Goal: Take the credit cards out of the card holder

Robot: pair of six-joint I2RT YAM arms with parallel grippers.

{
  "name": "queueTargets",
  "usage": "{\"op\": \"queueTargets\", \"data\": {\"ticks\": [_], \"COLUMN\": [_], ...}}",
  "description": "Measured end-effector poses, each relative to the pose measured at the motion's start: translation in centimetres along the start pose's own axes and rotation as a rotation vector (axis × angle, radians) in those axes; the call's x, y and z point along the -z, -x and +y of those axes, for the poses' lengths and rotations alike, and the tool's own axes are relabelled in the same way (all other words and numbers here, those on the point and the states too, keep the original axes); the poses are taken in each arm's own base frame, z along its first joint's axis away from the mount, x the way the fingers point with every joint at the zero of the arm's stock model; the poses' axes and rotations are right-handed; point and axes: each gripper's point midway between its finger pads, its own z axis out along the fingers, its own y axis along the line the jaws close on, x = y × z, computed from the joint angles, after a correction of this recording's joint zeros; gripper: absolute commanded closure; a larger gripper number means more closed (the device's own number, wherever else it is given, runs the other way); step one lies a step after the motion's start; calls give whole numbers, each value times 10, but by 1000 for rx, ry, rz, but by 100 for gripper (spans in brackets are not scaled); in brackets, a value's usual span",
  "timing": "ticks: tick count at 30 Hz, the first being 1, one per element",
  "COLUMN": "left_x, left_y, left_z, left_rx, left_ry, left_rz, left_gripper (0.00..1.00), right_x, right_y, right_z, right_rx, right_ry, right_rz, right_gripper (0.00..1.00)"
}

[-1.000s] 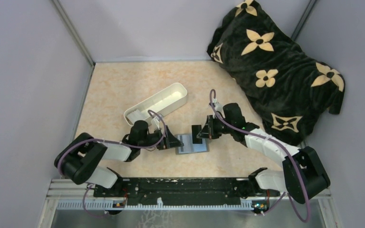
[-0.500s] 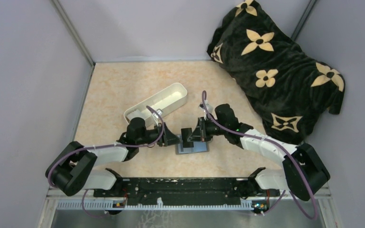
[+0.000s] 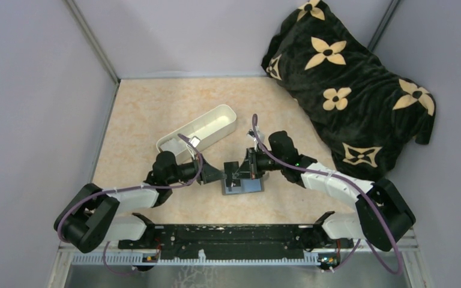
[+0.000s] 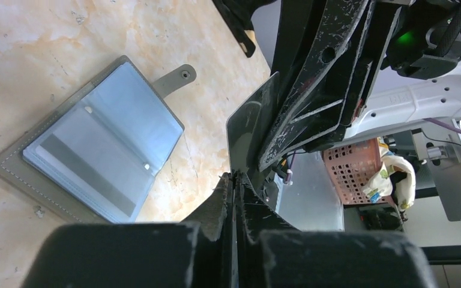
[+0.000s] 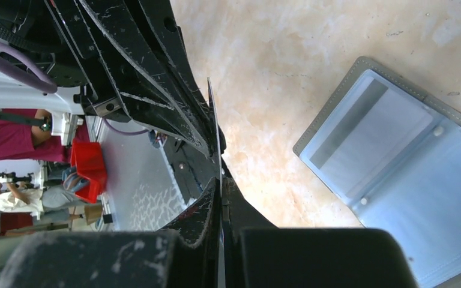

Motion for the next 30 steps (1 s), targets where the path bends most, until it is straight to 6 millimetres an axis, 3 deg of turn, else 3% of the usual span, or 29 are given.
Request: {"op": "queueTargets", "data": {"ticks": [5, 8, 11, 16, 30], "left_x": [1, 1, 1, 2, 3], "left_y": [0, 0, 3, 8, 14], "left_z": [-1, -2, -11, -20, -20], "left_rx": [-7, -13, -37, -72, -88], "left_ry": [-5, -13, -48, -85, -66], "left_rz": [0, -4, -16, -39, -76], "left_gripper": [100, 100, 100, 100, 100], "right_x": [0, 0, 0, -1, 11], "right_y": [0, 0, 0, 1, 6], "right_z": [0, 0, 0, 4, 22], "right_rx": [-2, -7, -14, -7, 32], "right_ry": [-1, -1, -3, 7, 38], "right_rz": [0, 0, -2, -4, -37], "right_gripper": [98, 81, 73, 73, 72]}}
